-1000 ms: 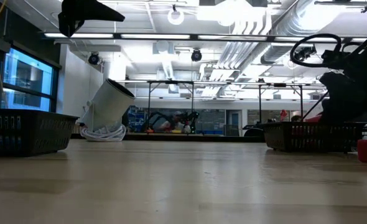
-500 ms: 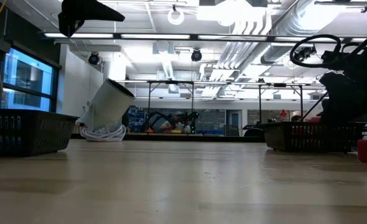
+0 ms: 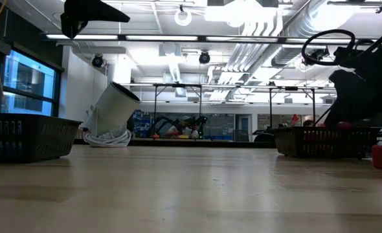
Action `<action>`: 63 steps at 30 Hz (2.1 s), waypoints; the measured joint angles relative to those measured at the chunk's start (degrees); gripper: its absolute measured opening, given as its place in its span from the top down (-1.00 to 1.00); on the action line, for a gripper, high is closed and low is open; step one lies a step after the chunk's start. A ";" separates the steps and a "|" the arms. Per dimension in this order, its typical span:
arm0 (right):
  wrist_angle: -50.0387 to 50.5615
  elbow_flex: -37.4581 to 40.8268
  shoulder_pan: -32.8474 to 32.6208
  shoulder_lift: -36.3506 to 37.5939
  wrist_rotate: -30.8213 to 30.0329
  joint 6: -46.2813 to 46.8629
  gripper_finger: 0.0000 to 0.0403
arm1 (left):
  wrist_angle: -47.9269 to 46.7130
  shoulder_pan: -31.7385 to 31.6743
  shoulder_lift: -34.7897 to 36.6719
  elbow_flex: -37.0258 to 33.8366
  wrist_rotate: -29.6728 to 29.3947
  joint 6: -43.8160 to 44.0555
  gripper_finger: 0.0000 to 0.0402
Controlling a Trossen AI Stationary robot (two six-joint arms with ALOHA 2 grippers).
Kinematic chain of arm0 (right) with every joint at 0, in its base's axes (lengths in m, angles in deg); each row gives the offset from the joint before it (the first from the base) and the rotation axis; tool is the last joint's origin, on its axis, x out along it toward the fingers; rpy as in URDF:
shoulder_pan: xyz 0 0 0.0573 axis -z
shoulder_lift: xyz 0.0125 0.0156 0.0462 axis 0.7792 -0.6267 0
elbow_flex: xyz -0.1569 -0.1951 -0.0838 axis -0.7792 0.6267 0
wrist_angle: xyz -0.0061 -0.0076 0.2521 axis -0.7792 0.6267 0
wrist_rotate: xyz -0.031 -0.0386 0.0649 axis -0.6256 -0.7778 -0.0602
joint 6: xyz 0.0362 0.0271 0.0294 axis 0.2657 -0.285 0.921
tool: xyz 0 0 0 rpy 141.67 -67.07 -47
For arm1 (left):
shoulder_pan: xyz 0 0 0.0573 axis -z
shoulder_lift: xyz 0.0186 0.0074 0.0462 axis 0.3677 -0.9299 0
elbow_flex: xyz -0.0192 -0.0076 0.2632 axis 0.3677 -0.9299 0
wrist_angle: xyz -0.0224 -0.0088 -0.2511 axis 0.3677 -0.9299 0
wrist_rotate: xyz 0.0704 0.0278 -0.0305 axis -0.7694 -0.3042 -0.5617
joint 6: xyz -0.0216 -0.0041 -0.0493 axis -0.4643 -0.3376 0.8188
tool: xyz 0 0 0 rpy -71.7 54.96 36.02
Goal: Pick & Place Office items
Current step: Put the pink charger adapter into the right black bin, then put the red charger adapter into the right black bin
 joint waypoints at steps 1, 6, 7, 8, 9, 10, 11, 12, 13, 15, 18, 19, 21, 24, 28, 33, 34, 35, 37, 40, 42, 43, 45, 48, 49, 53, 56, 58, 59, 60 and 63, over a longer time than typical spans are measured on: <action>-0.25 0.00 0.00 0.08 0.04 -0.01 0.01 | 0.00 0.00 0.00 0.00 0.02 0.00 0.03; -2.12 0.00 0.00 0.25 0.37 -0.04 0.01 | -0.02 0.00 0.00 0.00 0.00 0.00 0.03; -2.36 0.00 0.00 0.25 0.44 -0.04 0.01 | 0.00 0.00 0.00 0.00 0.00 0.00 0.03; -2.56 0.00 0.00 0.25 0.43 -0.16 0.01 | 0.00 0.00 0.00 0.00 0.00 0.00 0.03; -2.88 0.00 0.00 0.25 0.39 -0.62 0.01 | 0.00 0.00 0.00 0.00 0.00 0.00 0.03; -3.49 0.00 0.00 0.25 0.25 -1.40 0.01 | -0.02 0.00 0.00 0.00 0.00 0.00 0.03; -4.15 0.00 0.00 0.25 -0.13 -1.78 0.01 | -0.01 0.00 0.00 0.00 0.01 0.00 0.03; -4.61 0.00 0.00 0.25 -0.63 -2.19 0.01 | -0.01 0.00 0.00 0.00 0.00 -0.01 0.03; -4.93 0.00 0.00 0.25 -1.18 -2.61 0.01 | -0.02 0.00 0.00 0.00 0.01 0.00 0.03; -5.61 0.00 0.03 0.25 -1.56 -2.98 0.01 | 0.00 0.00 0.00 0.00 0.00 0.00 0.03; -6.25 0.00 0.17 0.25 -1.59 -3.06 0.01 | -0.02 0.00 0.00 0.00 0.02 0.00 0.03; -6.32 0.00 0.17 0.25 -1.64 -3.06 0.01 | -0.01 0.00 0.00 0.00 0.00 0.00 0.03; -6.28 0.00 0.17 0.25 -1.79 -3.08 0.01 | -0.01 0.00 0.00 0.00 0.01 0.00 0.03; -5.67 0.00 0.17 0.25 -2.63 -3.55 0.01 | 0.00 0.00 0.00 0.00 0.00 0.00 0.03; -5.69 0.00 0.17 0.25 -4.63 -4.61 0.01 | 0.00 0.00 0.00 0.00 0.00 0.00 0.03; -4.32 -1.34 0.17 0.29 -5.27 -5.35 0.01 | -0.02 0.00 0.00 0.00 0.00 0.00 0.03; -3.33 -2.05 0.08 0.40 -5.70 -5.91 0.01 | 0.00 0.00 0.00 0.00 0.02 0.00 0.03; -2.05 -2.94 -0.01 0.58 -6.07 -6.33 0.01 | -0.01 0.00 0.00 0.00 0.02 0.00 0.03; 0.23 -4.97 -0.02 1.10 -6.86 -8.18 0.01 | 0.00 0.00 0.00 0.00 0.01 0.00 0.03; 2.54 -8.65 -0.02 2.02 -6.62 -12.43 0.01 | -0.01 0.00 0.00 0.00 0.00 0.00 0.03; 3.64 -11.28 0.40 2.62 -4.09 -14.89 0.01 | -0.01 0.00 0.00 0.00 0.00 -0.02 0.03; 3.95 -12.54 0.79 2.81 -2.26 -15.73 0.01 | -0.02 0.00 0.00 0.00 0.02 0.00 0.03; 4.21 -14.57 1.69 2.96 1.61 -16.49 0.01 | 0.00 0.00 0.00 0.00 0.02 0.00 0.03; 4.54 -16.79 2.91 2.96 6.75 -16.52 0.01 | 0.00 0.00 0.00 0.00 0.01 -0.01 0.03; 4.47 -17.29 3.18 2.97 7.87 -16.48 0.01 | -0.02 0.00 0.00 0.00 0.01 0.00 0.03; 4.36 -18.43 3.56 2.98 9.62 -16.42 0.01 | -0.02 0.00 0.00 0.00 0.02 0.00 0.03; 2.65 -18.73 3.56 2.98 10.64 -16.41 0.01 | -0.02 0.00 0.00 0.00 0.00 -0.02 0.03; 0.76 -18.73 3.56 2.98 12.12 -16.50 0.01 | -0.01 0.00 0.00 0.00 0.01 0.00 0.03; -0.13 -18.73 3.56 2.98 13.15 -16.51 0.01 | -0.02 0.00 0.00 0.00 0.01 0.00 0.03; -1.16 -18.73 3.56 2.98 14.35 -16.48 0.01 | -0.01 0.00 0.00 0.00 0.00 0.00 0.03; -4.66 -18.73 3.56 2.98 18.48 -16.08 0.01 | -0.02 0.00 0.00 0.00 0.00 -0.02 0.03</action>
